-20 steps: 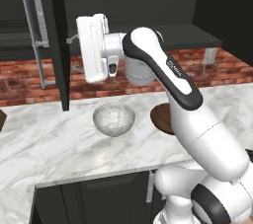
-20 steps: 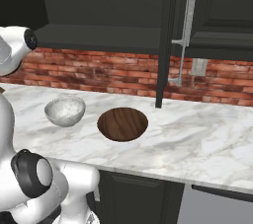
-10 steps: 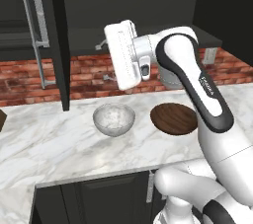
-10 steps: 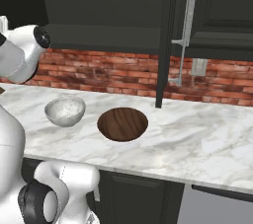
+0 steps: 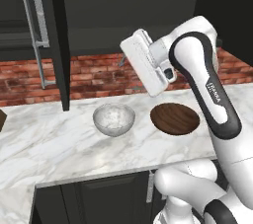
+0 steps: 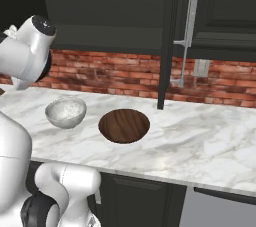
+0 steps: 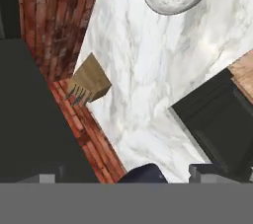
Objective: Open the cabinet. Pick the bowls from the counter and place them in the cabinet. Then close the cabinet.
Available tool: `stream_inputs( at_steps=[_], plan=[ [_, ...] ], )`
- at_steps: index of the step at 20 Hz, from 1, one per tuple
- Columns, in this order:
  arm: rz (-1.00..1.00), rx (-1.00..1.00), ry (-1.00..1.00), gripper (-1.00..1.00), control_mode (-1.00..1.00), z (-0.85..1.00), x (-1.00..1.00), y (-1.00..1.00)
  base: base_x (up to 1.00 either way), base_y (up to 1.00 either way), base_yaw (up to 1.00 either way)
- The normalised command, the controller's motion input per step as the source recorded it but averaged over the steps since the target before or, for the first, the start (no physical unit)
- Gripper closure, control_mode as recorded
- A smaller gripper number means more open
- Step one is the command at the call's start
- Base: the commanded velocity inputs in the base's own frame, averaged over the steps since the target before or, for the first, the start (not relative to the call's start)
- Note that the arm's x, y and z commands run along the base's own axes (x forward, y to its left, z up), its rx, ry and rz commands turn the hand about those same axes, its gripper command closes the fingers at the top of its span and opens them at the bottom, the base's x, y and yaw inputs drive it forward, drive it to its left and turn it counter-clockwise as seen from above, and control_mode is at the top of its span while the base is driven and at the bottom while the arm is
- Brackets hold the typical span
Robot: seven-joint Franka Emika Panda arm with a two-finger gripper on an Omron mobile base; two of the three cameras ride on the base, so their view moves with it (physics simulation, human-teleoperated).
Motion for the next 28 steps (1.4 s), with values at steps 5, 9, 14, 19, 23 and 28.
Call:
stream_inputs(
  at_steps=[5,9,14,19,23,28],
  plan=[
    [0.04,-0.38,-0.02,-1.0,-1.0,-0.49,0.2,-0.41,0.0,0.0,0.0],
    [0.01,-0.36,-0.03,-1.0,-1.0,-0.47,0.0,-0.54,0.0,0.0,0.0],
    [0.01,-0.21,0.0,-1.0,-1.0,-0.6,0.14,-0.43,0.0,0.0,0.0],
    [0.0,-0.02,0.0,-1.0,-1.0,-0.64,0.33,-0.16,0.0,0.0,0.0],
    [0.01,-0.08,0.0,-1.0,-1.0,-0.58,0.33,-0.03,0.0,0.0,0.0],
    [0.03,-0.07,0.0,-1.0,-1.0,-0.32,0.23,-0.01,0.0,0.0,0.0]
  ],
)
